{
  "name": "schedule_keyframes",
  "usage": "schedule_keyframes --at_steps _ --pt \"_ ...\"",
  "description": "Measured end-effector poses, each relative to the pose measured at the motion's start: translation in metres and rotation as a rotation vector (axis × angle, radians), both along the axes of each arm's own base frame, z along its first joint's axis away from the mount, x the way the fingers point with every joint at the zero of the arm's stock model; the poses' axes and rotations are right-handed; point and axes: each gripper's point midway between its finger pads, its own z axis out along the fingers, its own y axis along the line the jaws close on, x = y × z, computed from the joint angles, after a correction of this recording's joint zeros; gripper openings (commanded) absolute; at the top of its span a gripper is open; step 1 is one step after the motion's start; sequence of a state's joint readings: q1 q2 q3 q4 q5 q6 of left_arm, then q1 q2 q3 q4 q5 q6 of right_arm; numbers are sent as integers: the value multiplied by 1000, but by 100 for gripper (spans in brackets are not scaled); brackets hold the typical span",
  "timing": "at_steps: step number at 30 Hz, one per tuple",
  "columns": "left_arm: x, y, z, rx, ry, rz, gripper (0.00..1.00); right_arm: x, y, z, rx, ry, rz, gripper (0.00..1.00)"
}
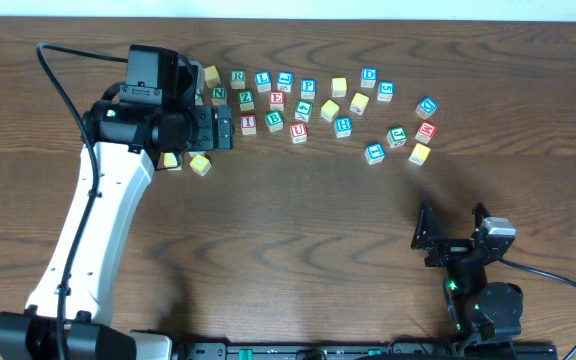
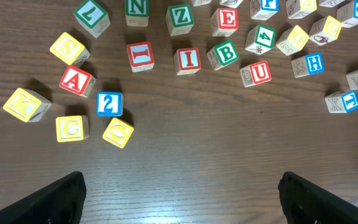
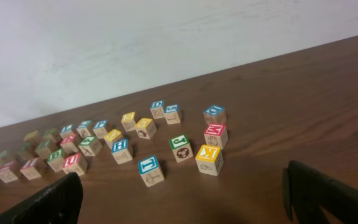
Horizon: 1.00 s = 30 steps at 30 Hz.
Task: Spell out NEURIPS
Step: 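Raise both arms and swing the grippers over the block arc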
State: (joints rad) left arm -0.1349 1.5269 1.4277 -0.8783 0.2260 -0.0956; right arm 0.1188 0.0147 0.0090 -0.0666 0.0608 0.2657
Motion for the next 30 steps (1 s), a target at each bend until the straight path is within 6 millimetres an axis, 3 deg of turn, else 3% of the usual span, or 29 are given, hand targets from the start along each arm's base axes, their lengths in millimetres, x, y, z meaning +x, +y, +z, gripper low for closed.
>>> schedule_keyframes --at_steps 19,26,30 --pt "-1 0 -1 1 5 0 98 0 3 1 2 -2 17 99" --pt "3 0 2 -2 -14 0 97 -1 13 1 5 4 73 99" --pt "7 1 3 6 -31 6 98 1 17 13 6 24 96 99"
